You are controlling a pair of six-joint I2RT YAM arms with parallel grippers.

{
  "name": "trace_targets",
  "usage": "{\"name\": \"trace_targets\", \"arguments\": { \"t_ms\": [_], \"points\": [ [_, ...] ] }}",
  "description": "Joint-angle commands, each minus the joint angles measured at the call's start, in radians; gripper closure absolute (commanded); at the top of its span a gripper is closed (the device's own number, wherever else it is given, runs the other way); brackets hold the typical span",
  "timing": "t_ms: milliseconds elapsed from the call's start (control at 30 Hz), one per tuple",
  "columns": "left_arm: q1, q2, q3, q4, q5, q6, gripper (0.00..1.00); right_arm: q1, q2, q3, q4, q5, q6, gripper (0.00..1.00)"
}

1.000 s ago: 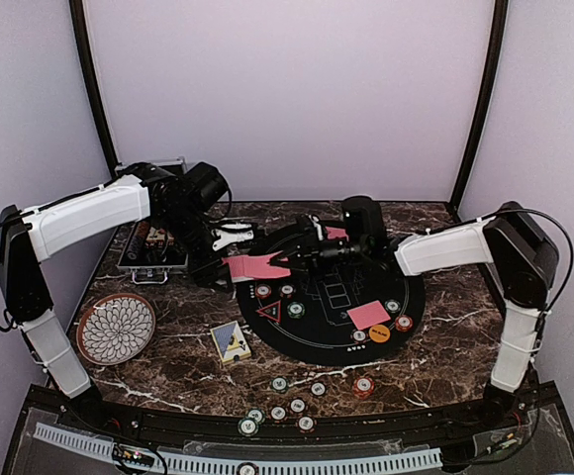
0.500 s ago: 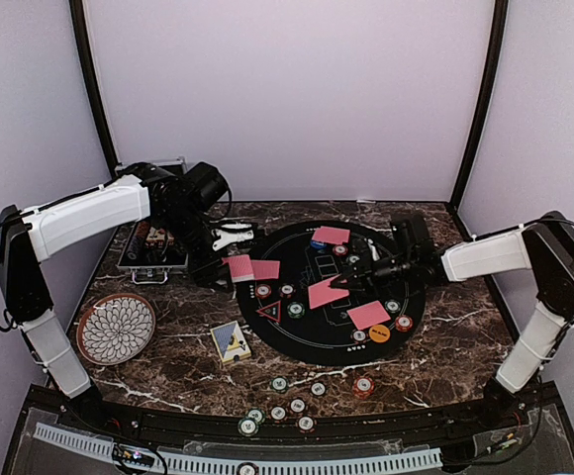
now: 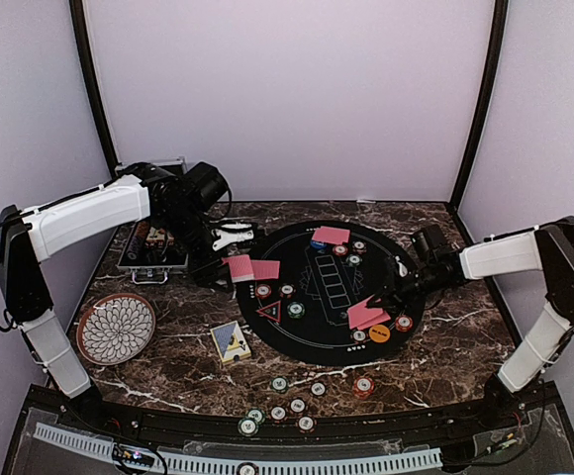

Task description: Distribute texas hold em gaming equipment

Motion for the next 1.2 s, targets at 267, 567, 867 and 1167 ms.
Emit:
{"name": "trace_targets", "arguments": {
  "t_ms": [267, 567, 867, 1167],
  "points": [
    [0.004, -0.054, 0.020, -0.008, 0.028, 0.011, 1.00, -0.009, -0.005, 0.095, -0.215, 0.213, -0.171, 0.90],
    [0.005, -0.057, 0.021, -0.015, 0.031, 0.012, 1.00, -0.009, -0.010, 0.139, -0.287, 0.285, -0.210, 0.56],
    [0.004, -0.055, 0.023, -0.015, 0.029, 0.012, 1.00, -0.006, -0.056, 0.226, -0.343, 0.362, -0.211, 0.54],
    [0.005, -0.052, 0.026, -0.016, 0.027, 0.013, 1.00, 0.116, -0.028, 0.295, -0.205, 0.265, -0.093, 0.36]
  ]
}}
